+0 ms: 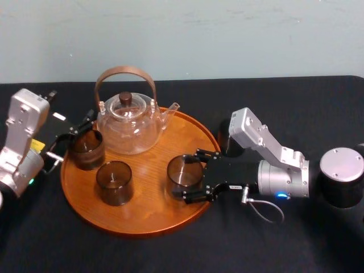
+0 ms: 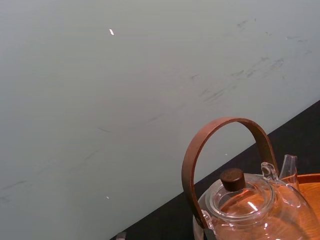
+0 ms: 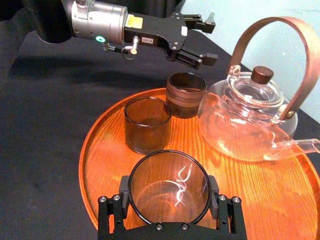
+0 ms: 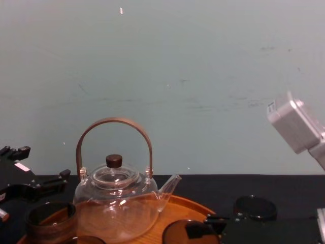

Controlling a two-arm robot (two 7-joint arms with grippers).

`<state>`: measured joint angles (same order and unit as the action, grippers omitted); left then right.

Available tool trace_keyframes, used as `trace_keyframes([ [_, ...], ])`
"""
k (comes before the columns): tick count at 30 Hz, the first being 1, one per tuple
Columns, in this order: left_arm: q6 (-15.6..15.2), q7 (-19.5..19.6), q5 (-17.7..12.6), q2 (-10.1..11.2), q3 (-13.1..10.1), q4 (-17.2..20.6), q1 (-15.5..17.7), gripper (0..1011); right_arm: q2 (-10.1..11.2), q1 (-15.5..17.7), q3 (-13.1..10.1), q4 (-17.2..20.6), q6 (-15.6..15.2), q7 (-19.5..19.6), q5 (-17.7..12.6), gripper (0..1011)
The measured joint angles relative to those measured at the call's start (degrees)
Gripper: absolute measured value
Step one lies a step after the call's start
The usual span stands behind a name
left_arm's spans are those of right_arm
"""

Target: Pick up the glass from the table and place it on the tray.

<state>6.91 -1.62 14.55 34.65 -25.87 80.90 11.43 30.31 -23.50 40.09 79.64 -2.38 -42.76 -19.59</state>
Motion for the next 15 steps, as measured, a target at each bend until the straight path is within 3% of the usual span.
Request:
trace_keyframes([
  [15, 0.0, 0.0, 0.0, 0.0, 0.0, 0.0, 0.0, 1001, -2.1, -1.0, 0.8, -2.7, 1.1, -1.1, -0.2, 905],
])
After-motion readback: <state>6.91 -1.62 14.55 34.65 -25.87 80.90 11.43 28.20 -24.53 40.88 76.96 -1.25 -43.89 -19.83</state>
